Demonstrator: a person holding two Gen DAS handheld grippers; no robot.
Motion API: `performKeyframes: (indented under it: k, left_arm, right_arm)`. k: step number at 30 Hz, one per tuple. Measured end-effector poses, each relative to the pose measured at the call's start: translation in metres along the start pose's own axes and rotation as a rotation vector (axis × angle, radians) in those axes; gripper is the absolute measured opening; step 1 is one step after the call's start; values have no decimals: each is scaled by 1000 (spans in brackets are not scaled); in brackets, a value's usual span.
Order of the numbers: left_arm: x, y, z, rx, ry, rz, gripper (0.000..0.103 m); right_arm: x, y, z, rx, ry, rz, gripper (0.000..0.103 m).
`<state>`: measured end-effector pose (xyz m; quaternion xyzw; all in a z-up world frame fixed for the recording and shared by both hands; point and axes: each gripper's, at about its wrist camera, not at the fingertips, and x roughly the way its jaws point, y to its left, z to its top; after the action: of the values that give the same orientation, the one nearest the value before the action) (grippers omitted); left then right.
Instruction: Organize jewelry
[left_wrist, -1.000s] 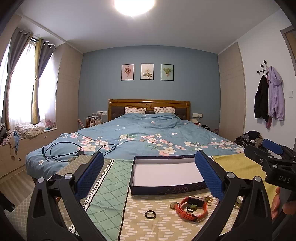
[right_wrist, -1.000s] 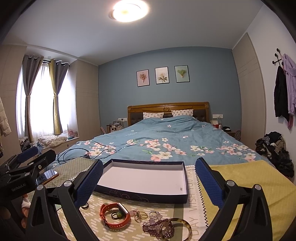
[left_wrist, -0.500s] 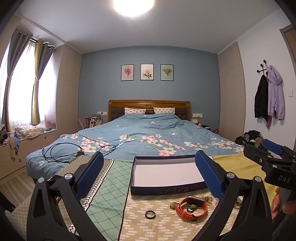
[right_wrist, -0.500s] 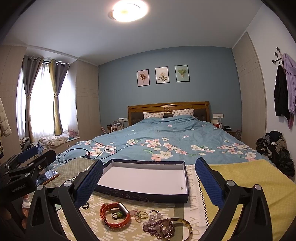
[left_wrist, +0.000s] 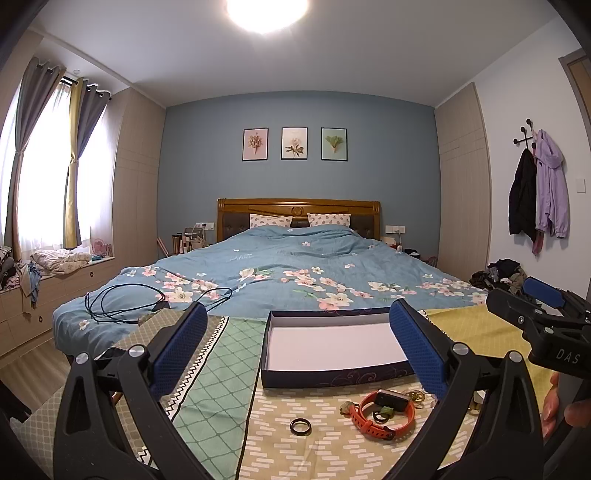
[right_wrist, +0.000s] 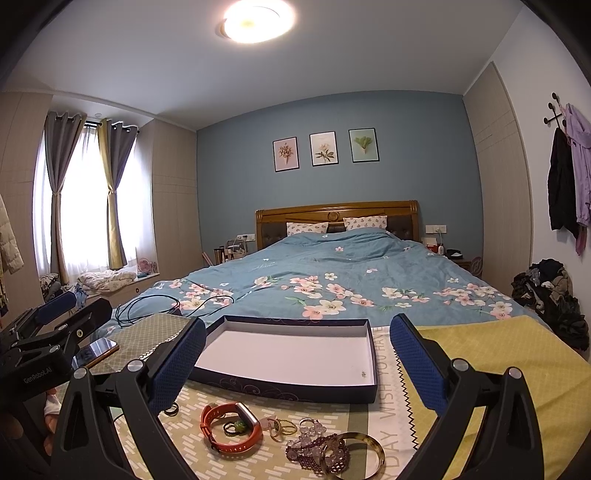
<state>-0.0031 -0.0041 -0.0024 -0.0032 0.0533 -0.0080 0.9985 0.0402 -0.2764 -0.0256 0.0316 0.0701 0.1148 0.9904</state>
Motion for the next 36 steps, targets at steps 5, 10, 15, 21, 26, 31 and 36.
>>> performKeyframes:
  k: [5,10,15,21,26,31,36]
  left_arm:
    - [0,0,-2,0,3,-1,97]
    - [0,0,-3,1,9,-2,97]
    - [3,0,-3,0,20,-5,97]
    - [5,0,-4,3,34,-9,97]
    - [11,-2,-6,7,67,-28,97]
    - [31,-2,-15,6,165,-69,97]
    - [49,-7,-27,34,241,-115,97]
  right_arm:
    - [0,0,-1,0,3,1,96]
    - [1,0,-1,1,8,2,96]
    - [4,-2,-2,7,20,0,96]
    - [6,-3,-3,7,37,0,96]
    - [15,-9,-5,3,96,7,96]
    - [26,-22,-11,11,184,8,96]
    - [41,-40,-22,8,321,5,96]
